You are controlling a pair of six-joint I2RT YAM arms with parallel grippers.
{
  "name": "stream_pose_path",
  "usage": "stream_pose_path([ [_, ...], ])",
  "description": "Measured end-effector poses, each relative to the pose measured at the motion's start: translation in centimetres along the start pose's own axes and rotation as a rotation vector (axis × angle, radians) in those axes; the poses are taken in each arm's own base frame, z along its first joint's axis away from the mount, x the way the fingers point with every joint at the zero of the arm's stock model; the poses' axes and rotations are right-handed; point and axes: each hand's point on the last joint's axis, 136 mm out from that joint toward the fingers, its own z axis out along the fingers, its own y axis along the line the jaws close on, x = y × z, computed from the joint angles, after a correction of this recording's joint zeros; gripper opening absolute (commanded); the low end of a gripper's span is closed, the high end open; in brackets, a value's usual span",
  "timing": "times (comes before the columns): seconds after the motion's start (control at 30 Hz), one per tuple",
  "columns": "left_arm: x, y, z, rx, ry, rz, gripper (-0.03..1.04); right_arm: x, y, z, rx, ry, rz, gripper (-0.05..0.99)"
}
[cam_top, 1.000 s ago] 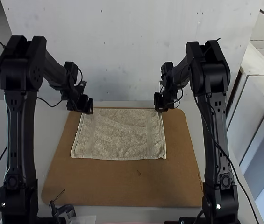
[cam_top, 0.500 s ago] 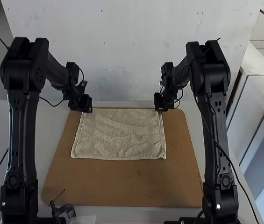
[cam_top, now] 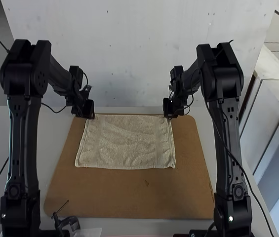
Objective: Fold the towel.
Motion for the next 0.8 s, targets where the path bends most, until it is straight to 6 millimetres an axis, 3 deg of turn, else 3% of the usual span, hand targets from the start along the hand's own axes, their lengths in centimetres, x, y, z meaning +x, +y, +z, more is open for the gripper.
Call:
stream_pose_path([
  [0.17,0.01,0.18,0.14,-0.008,-0.001,0.000,0.31,0.05,0.00,0.03,-0.001,-0.003,0.000,0.02],
  [0.6,-0.32,0.08,0.39,-0.005,-0.017,-0.004,0.02,0.02,0.05,0.07,-0.005,-0.016,-0.001,0.02],
  [0.8,-0.45,0.10,0.39,-0.006,-0.023,-0.003,0.02,0.04,0.06,0.07,-0.007,-0.031,-0.003,0.02],
])
